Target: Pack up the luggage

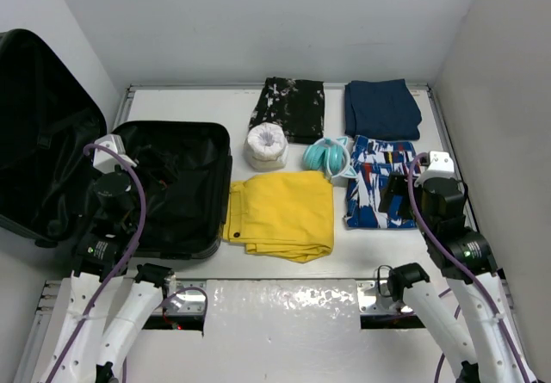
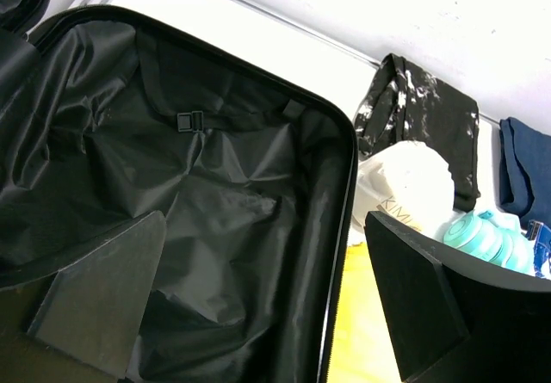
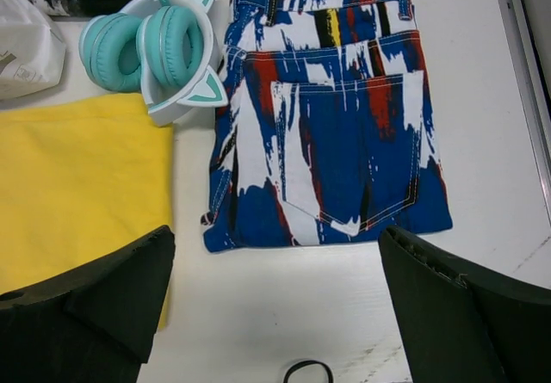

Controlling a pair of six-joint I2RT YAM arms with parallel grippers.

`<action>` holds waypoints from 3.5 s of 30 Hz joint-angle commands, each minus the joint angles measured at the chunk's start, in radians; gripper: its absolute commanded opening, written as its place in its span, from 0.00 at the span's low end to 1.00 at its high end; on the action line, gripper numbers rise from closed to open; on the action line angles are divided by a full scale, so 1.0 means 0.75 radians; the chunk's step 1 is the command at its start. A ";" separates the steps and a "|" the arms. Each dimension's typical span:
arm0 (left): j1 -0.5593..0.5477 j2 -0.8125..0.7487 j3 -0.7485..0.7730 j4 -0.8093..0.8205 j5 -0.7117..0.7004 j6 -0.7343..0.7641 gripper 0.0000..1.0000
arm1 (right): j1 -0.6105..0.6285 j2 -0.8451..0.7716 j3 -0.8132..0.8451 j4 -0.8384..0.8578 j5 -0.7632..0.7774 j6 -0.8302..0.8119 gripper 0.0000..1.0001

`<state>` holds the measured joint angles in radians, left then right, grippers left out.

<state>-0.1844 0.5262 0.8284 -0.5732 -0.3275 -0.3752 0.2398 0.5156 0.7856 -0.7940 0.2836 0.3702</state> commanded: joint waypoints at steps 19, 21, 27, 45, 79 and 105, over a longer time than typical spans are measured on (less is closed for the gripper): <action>-0.026 0.010 -0.012 0.063 0.054 0.007 1.00 | 0.061 0.417 -0.479 0.739 -0.681 0.322 0.98; -0.028 0.012 -0.012 0.067 0.062 0.009 1.00 | 0.130 0.496 -0.530 0.833 -0.681 0.353 0.95; -0.030 0.029 -0.014 0.071 0.081 0.016 1.00 | 0.308 0.673 -0.575 1.021 -0.616 0.404 0.90; -0.034 0.051 -0.018 0.075 0.099 0.020 1.00 | 0.359 1.092 -0.741 1.521 -0.683 0.609 0.65; -0.038 0.012 0.006 0.038 -0.048 -0.064 0.99 | 0.768 1.102 0.657 0.331 -0.161 -0.199 0.00; -0.038 -0.403 0.278 -0.213 -0.565 -0.271 0.99 | 1.255 1.832 1.926 0.298 -0.511 -0.712 0.00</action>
<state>-0.2035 0.2371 0.9958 -0.7208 -0.7147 -0.5922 1.1477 1.8801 2.1567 -0.7795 0.0391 -0.1158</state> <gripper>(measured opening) 0.989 0.151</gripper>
